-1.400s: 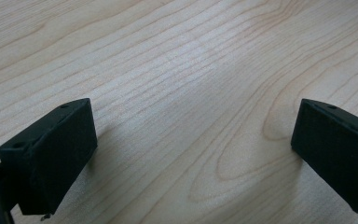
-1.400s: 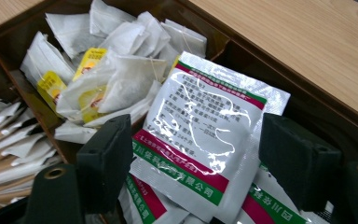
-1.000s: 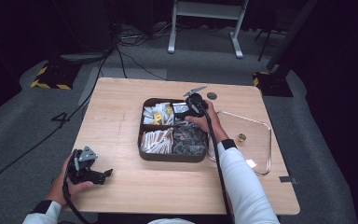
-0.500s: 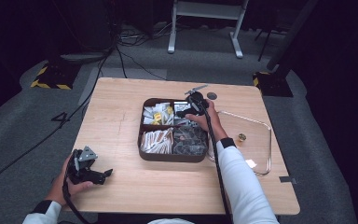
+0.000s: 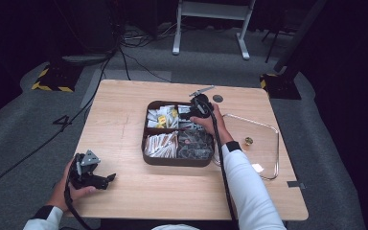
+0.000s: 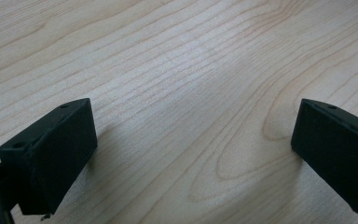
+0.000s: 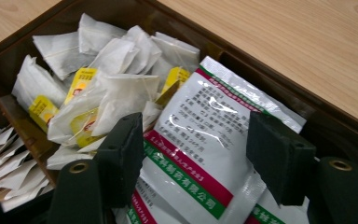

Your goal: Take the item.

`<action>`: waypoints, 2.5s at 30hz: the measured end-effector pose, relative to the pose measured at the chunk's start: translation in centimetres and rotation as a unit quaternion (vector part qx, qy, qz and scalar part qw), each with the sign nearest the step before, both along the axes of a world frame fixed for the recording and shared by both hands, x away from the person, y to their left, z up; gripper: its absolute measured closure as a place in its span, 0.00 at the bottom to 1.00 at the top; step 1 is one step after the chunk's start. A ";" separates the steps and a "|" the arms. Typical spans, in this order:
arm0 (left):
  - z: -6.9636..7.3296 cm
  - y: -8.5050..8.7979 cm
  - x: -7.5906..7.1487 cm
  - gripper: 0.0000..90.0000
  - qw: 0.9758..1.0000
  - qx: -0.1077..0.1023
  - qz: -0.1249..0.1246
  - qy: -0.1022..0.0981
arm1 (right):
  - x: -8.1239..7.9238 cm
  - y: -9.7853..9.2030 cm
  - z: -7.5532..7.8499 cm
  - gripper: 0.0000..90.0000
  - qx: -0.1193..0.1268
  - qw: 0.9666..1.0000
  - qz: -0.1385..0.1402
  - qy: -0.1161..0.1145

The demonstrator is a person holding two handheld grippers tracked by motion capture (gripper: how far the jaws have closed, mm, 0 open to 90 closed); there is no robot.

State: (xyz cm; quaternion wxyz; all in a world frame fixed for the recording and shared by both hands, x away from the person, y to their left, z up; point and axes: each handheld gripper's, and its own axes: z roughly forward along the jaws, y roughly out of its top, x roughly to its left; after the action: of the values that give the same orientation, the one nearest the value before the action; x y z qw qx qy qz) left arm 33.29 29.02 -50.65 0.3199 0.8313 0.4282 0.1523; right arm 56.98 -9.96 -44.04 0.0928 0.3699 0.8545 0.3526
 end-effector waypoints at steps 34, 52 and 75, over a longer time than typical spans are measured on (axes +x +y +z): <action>0.0 0.0 0.0 0.01 1.000 0.000 0.001 0.001 | -1.6 2.7 -0.6 0.84 -0.216 0.959 0.063 -0.174; 0.0 0.0 0.0 0.00 1.000 -0.001 0.001 0.001 | -3.0 0.2 2.1 0.98 -0.154 0.963 0.066 -0.210; 0.0 0.0 0.0 0.00 1.000 0.000 0.002 0.000 | -7.9 -5.2 5.1 0.98 -0.011 0.974 0.063 -0.216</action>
State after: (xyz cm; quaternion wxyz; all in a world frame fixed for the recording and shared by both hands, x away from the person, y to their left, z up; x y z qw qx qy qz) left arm 33.25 29.00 -50.66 0.3197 0.8304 0.4301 0.1525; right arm 49.09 -15.13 -38.95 0.2575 0.2296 0.8396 0.4195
